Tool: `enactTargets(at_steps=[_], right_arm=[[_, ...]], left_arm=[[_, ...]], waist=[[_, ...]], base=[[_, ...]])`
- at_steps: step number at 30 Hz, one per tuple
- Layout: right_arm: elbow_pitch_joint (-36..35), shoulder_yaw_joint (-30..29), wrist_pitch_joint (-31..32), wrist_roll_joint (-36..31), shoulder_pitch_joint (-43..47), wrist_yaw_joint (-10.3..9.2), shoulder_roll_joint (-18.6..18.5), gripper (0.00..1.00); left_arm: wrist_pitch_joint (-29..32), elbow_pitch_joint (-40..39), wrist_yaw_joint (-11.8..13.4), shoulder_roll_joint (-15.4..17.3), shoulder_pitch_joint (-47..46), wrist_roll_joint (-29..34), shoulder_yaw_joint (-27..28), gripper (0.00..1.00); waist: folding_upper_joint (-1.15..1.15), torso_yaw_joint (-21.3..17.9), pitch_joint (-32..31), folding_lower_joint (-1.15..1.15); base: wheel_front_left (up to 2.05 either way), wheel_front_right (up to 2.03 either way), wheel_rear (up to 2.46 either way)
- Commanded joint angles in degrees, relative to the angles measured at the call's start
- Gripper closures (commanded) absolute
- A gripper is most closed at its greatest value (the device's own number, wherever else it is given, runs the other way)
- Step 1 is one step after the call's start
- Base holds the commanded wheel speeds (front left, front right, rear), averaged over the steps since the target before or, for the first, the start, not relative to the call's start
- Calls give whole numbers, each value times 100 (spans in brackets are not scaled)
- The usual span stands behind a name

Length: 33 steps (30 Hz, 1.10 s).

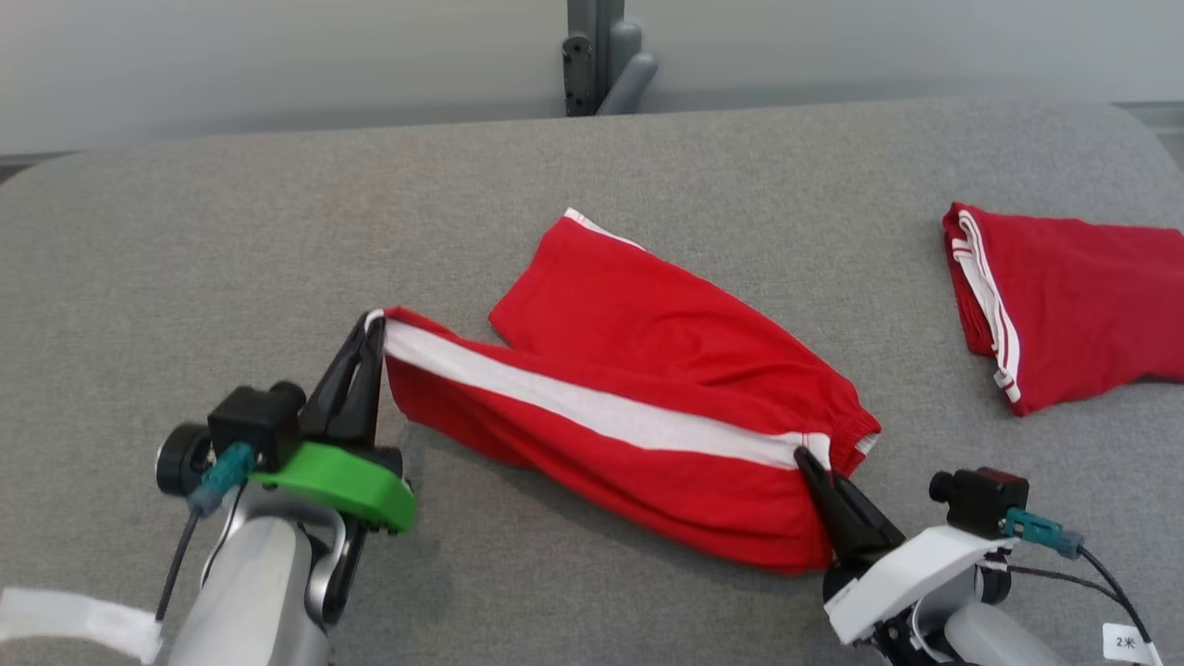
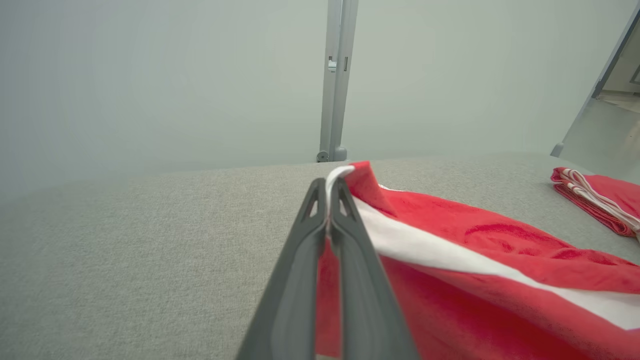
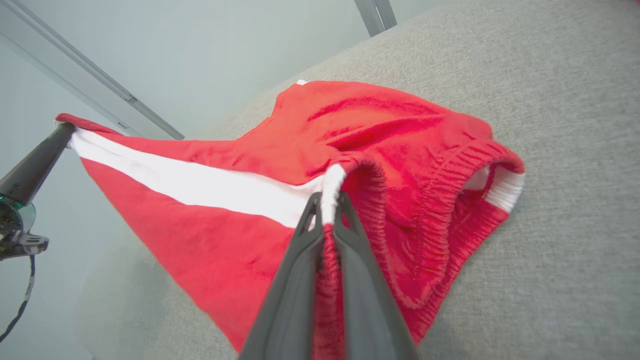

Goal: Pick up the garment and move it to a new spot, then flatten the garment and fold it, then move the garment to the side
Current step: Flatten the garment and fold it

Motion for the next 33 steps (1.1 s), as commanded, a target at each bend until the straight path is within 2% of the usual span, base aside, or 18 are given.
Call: enactTargets(at_steps=[1, 3, 6, 15, 22, 29, 30, 31, 32, 33], right_arm=[[-12, -93, -7, 58, -175, -4, 74, 100], [7, -400, -7, 129, -446, -3, 321, 100], [27, -642, -7, 104, -637, -3, 557, 100], [-48, -1299, -7, -468, -867, -3, 1142, 100], [-82, -1662, -8, -887, -956, -6, 1315, 100], [-155, -1503, -8, -1472, -1039, -6, 1344, 100], [-170, -1449, -8, -1498, -1038, -6, 1350, 81], [-167, -1443, -7, -1514, -1022, -6, 1347, 52], [-166, -1459, -8, -1644, -1029, -6, 1343, 0], [-190, -1444, -8, -1734, -1043, -6, 1348, 0]], left_arm=[[-9, 194, 10, 78, -405, 72, -89, 100], [-4, 713, 9, 168, -1126, 105, -323, 100], [-5, 1286, 9, 220, -1722, 107, -403, 100], [-4, 2415, 10, 297, -3004, 416, -563, 100], [-5, 2979, 62, 372, -3617, 641, -660, 100], [-4, 3460, 80, 333, -3882, 773, -707, 100], [-5, 3508, 78, 312, -3899, 760, -701, 73], [-5, 3529, 79, 307, -3900, 753, -689, 38], [-5, 3553, 79, 289, -3873, 714, -661, 0], [-4, 3545, 88, 271, -3843, 706, -640, 0]], waist=[[0, -486, 700, 0], [0, -746, 1041, 0], [0, -996, 1321, 0], [0, -1487, 1874, 0], [0, -1651, 2055, 0], [0, -1700, 2105, 0], [0, -1697, 2103, 0], [0, -1692, 2101, 0], [0, -1681, 2094, 0], [0, -1663, 2080, 0]], base=[[0, 0, 0], [0, 0, 0], [0, 0, 0], [0, 0, 0], [0, 0, 0], [0, 0, 0], [0, 0, 0], [0, 0, 0], [0, 0, 0], [0, 0, 0]])
